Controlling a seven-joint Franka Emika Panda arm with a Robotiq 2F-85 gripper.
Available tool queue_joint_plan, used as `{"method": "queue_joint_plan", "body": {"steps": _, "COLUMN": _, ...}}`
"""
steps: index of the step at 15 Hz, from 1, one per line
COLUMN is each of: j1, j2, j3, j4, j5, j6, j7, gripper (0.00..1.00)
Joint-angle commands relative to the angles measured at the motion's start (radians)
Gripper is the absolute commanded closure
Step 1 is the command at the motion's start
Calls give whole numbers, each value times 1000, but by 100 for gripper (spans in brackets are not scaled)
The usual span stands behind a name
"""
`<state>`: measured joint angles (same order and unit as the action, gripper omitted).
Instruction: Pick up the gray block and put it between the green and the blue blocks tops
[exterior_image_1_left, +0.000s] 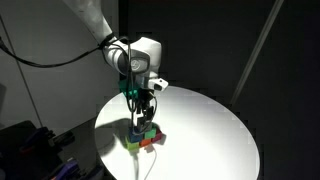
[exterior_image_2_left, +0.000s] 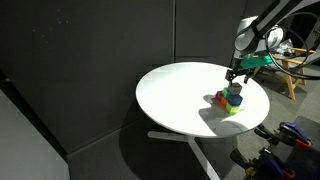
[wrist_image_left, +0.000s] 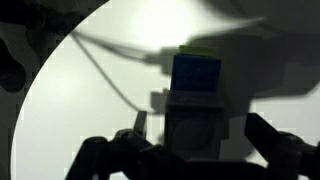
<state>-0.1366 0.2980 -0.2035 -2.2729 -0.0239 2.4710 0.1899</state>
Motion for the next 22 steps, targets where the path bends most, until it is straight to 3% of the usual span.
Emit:
{"method": "queue_joint_plan", "body": {"steps": 1, "j1": -12, "j2": -93, "j3": 4, "j4": -64, "j5": -5, "j6": -22, "j7": -61, "gripper": 0}}
{"method": "queue_joint_plan", "body": {"steps": 9, "j1": -19, "j2": -254, "j3": 5, "j4": -202, "j5": -39, "j6": -22, "j7": -221, "gripper": 0}}
{"method": "queue_joint_plan", "body": {"steps": 15, "j1": -28, "j2": -368, "j3": 6, "j4": -269, "j5": -61, "j6": -86, "j7": -371, "gripper": 0}}
{"method": "queue_joint_plan", "body": {"steps": 22, "j1": -18, "j2": -471, "j3": 24, "j4": -278, "j5": -50, "j6": -171, "j7": -313, "gripper": 0}}
